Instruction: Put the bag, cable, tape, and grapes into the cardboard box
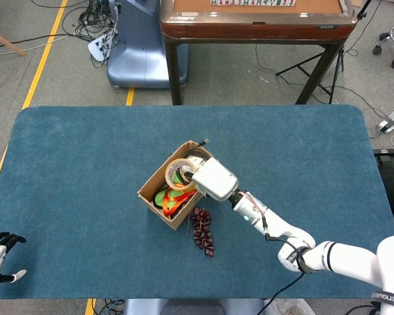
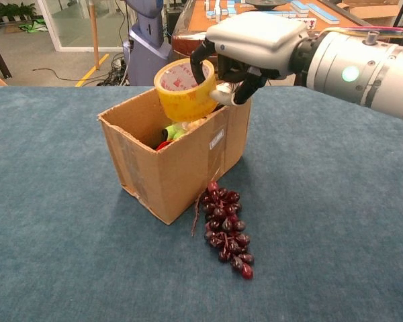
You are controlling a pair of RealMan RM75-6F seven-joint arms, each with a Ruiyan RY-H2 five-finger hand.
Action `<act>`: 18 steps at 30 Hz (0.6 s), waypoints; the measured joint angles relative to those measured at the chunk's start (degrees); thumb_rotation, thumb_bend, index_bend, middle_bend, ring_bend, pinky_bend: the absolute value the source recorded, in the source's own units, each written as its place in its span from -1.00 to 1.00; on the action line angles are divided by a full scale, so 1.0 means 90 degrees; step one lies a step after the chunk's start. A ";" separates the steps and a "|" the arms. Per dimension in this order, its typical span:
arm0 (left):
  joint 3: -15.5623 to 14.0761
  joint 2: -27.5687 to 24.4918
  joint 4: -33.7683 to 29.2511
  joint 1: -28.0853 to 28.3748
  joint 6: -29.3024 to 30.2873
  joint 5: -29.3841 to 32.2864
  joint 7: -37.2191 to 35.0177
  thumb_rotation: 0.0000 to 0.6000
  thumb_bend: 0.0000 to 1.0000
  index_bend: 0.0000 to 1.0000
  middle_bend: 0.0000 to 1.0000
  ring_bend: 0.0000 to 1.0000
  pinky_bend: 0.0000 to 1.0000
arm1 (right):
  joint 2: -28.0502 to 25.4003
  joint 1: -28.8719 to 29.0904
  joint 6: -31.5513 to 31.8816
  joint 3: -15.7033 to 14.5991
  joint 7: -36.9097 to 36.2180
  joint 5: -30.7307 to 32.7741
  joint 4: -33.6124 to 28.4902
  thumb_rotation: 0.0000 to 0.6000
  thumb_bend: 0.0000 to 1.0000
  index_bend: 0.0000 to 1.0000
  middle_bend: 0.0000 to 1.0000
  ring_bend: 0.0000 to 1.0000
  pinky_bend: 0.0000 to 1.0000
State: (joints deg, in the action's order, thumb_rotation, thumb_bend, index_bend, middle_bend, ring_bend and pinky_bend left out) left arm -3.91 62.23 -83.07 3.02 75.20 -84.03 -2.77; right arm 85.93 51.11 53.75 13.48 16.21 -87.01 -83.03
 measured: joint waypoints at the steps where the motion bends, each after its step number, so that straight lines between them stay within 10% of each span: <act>1: 0.0004 0.0004 0.0004 0.0001 -0.0002 0.0006 0.0001 1.00 -0.80 -0.36 -0.42 -0.68 -0.20 | -0.0004 0.0001 0.0012 -0.0007 -0.0030 0.0009 0.0011 1.00 -0.89 -0.04 1.00 1.00 1.00; 18: -0.0008 0.0057 0.0044 0.0016 -0.0072 0.0035 0.0087 1.00 -0.80 -0.36 -0.42 -0.68 -0.20 | -0.0583 -0.0247 0.0587 -0.0409 0.0040 -0.0453 -0.0827 1.00 -1.00 -0.27 1.00 1.00 1.00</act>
State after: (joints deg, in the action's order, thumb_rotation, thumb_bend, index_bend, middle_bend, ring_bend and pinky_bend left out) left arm -3.98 62.75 -82.67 3.16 74.56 -83.72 -1.99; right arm 80.69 48.89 59.03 9.80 16.57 -91.09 -90.47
